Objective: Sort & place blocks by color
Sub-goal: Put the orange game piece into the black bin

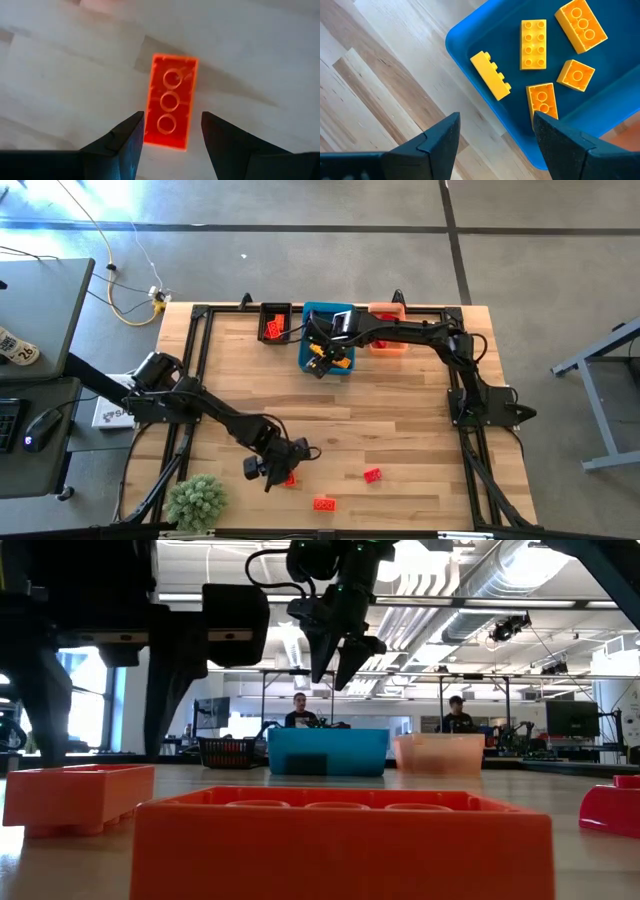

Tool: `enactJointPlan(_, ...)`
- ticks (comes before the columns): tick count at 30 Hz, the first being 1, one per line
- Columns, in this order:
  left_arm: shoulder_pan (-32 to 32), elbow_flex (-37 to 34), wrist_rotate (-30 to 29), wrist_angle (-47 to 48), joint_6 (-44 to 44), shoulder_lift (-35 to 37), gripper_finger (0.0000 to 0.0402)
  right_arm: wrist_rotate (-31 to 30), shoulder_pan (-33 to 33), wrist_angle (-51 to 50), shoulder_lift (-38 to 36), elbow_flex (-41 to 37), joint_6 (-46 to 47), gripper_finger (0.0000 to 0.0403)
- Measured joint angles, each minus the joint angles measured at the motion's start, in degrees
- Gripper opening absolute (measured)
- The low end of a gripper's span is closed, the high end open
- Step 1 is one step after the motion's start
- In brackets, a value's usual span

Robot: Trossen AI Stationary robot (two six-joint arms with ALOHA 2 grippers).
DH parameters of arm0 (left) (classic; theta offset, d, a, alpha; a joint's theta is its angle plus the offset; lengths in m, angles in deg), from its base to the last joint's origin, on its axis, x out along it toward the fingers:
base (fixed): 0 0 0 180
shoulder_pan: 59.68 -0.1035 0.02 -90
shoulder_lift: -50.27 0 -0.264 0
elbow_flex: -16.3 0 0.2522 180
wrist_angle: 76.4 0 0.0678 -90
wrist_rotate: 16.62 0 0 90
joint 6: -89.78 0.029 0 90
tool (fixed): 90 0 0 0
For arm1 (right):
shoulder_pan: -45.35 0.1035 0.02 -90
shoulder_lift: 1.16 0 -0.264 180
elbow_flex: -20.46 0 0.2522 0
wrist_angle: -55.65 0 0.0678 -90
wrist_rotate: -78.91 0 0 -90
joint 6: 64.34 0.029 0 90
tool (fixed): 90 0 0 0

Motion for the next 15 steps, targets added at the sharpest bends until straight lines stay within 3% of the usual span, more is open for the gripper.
enactJointPlan(15, 0.0, 0.0, -1.8, -0.7, 0.1, -3.1, 0.0186, 0.0, 0.0, 0.1, 0.0, 0.0, 1.1, 0.0238)
